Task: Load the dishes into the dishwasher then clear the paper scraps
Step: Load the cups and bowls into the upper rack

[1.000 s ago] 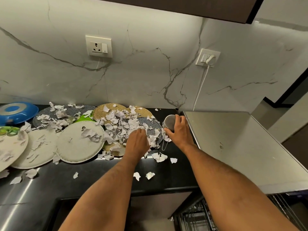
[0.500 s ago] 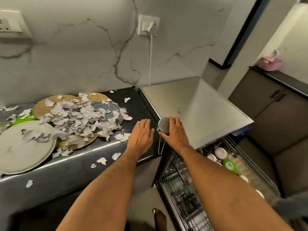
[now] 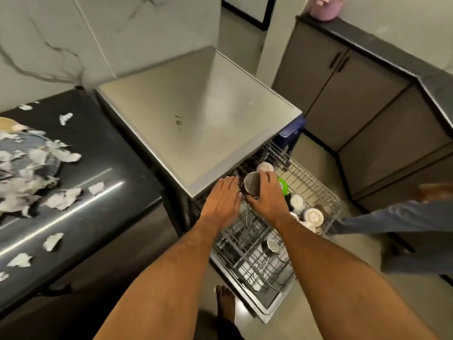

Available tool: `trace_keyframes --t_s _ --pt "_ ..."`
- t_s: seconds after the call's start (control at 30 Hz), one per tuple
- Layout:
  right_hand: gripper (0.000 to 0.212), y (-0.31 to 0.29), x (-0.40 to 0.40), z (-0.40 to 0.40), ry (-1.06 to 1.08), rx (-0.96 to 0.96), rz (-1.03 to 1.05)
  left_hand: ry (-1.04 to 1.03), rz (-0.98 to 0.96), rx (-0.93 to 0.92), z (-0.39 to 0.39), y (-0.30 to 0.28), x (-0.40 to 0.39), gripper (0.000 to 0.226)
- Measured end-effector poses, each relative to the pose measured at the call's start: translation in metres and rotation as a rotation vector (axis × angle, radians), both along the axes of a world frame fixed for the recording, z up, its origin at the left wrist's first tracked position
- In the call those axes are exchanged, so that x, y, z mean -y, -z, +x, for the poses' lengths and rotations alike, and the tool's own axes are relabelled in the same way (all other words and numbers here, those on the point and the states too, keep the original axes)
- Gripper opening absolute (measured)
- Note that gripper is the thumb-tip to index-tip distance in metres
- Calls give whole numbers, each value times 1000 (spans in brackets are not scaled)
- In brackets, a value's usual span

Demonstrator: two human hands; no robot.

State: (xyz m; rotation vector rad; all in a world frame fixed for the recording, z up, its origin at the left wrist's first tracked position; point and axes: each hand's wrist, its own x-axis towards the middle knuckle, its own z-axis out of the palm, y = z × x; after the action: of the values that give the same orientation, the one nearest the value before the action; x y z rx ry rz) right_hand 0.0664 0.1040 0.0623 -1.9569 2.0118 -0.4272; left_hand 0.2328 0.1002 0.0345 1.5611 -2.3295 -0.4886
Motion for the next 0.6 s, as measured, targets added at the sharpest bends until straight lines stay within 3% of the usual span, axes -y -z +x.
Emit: trace_keyframes --t_s 0.33,0.47,0.6 --pt "91 126 -2 -50 -9 9 273 -84 319 57 -71 104 -1 54" --pt "77 168 -12 -49 -18 -3 343 -89 401 131 -88 136 -3 57" --pt "81 199 -15 -52 18 27 420 -67 499 178 -99 159 1 61"
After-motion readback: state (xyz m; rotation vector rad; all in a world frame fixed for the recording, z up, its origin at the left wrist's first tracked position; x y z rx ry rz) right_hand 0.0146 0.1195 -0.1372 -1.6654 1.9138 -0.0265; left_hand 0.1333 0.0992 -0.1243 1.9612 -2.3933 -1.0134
